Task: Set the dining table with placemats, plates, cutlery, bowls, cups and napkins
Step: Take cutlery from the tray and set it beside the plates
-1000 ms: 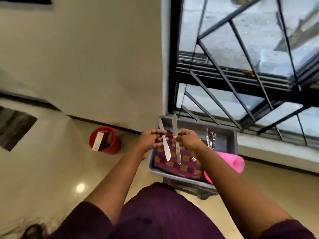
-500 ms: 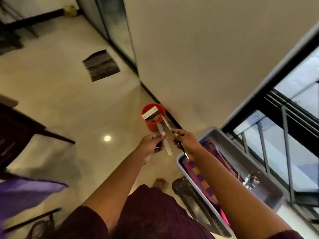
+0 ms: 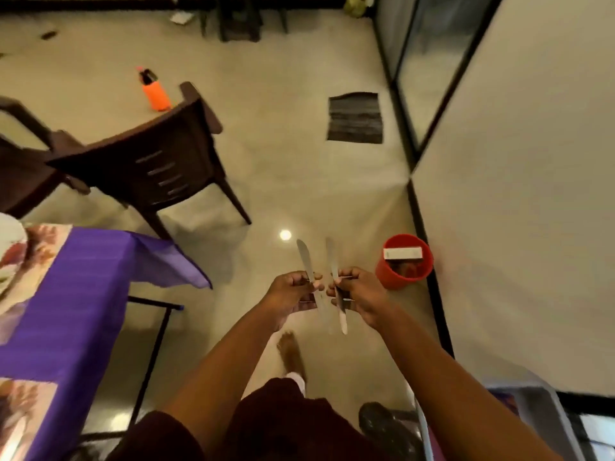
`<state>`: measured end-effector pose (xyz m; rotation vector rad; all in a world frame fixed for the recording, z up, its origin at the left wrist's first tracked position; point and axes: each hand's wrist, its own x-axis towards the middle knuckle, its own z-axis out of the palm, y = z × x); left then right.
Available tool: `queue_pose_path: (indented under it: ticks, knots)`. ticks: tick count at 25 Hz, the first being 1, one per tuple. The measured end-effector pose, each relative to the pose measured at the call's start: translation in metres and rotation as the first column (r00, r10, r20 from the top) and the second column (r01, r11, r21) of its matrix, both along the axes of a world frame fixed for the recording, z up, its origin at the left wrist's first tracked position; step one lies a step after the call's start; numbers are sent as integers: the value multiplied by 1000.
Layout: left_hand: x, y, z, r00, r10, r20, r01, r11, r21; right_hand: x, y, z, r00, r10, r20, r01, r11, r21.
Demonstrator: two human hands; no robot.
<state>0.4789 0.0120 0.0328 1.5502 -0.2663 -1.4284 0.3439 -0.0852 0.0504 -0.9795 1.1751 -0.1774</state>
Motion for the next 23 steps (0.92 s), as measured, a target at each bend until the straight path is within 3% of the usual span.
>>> queue_pose_path:
  ticks: [8,14,18,23]
  knots:
    - [165,-4,2,965,262,14,-262,964,49,198,-41,0,957,279,-72,-282,959,-24]
    - [255,15,5,859,511,-6,-511,859,19,316,-44,3,866,493,-89,-497,867,-36]
    - [293,28,11,758,652,-4,-652,758,-26,387,-34,7,707,700,-96,-704,710,-10]
    - [326,64,21,523,852,27,-852,522,32,465,-3,12,466,881,-83,-884,468,4]
